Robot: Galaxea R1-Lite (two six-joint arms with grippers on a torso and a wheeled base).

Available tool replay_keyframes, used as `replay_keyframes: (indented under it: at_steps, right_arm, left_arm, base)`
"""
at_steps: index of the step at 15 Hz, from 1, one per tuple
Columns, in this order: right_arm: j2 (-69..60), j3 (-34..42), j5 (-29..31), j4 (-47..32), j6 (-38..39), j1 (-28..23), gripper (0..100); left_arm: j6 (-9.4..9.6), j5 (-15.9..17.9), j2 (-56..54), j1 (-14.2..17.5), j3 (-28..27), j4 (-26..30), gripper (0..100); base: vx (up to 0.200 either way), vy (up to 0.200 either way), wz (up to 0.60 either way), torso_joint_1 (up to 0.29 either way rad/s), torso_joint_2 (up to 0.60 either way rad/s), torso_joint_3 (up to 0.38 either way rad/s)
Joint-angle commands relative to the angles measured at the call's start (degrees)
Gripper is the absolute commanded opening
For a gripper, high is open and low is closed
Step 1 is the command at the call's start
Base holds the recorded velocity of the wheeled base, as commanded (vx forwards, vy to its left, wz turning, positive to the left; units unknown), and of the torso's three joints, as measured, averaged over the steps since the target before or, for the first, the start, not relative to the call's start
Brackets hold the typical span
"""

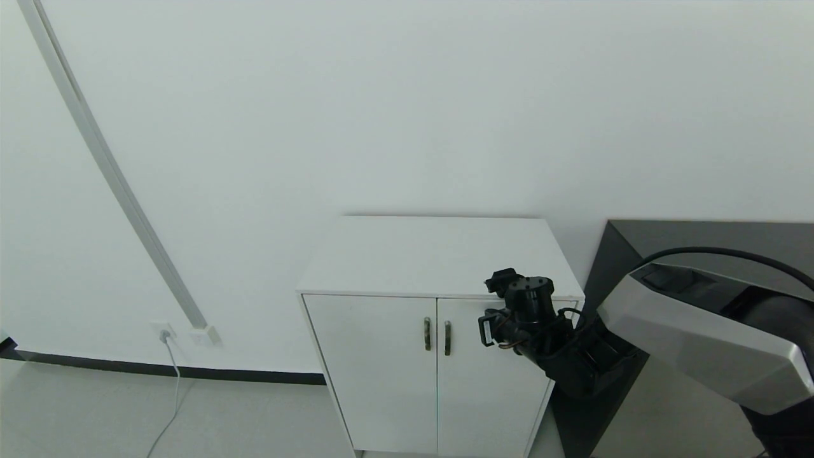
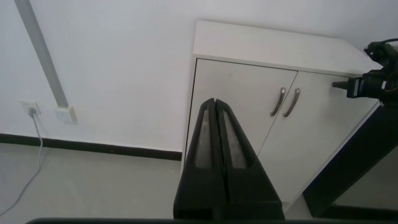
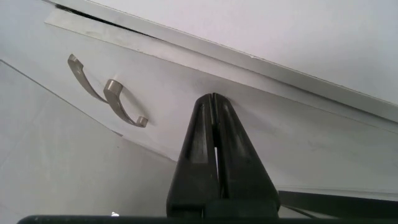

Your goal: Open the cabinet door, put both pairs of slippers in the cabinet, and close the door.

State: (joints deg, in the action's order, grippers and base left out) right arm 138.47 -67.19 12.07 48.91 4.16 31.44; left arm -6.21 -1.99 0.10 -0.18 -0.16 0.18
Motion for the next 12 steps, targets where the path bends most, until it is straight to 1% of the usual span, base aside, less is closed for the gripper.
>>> replay_keyframes:
  at_steps: [1,12]
  right_arm:
    - [0.39,-0.39,-0.03,0.05,0.06,-0.33,0]
    - [1.01,-1.89,-0.03,0.05,-0.03,-0.50,0]
  left_arm:
    - [-0.04,-0.03,-0.01,0.01,-0.02,-0.01,0]
    - [-0.04,-0.03,-0.01,0.01,0.07,-0.01,0]
  base:
    - [0.000,0.000,0.00,0.000,0.00,0.000]
    - [0.000,0.000,0.00,0.000,0.00,0.000]
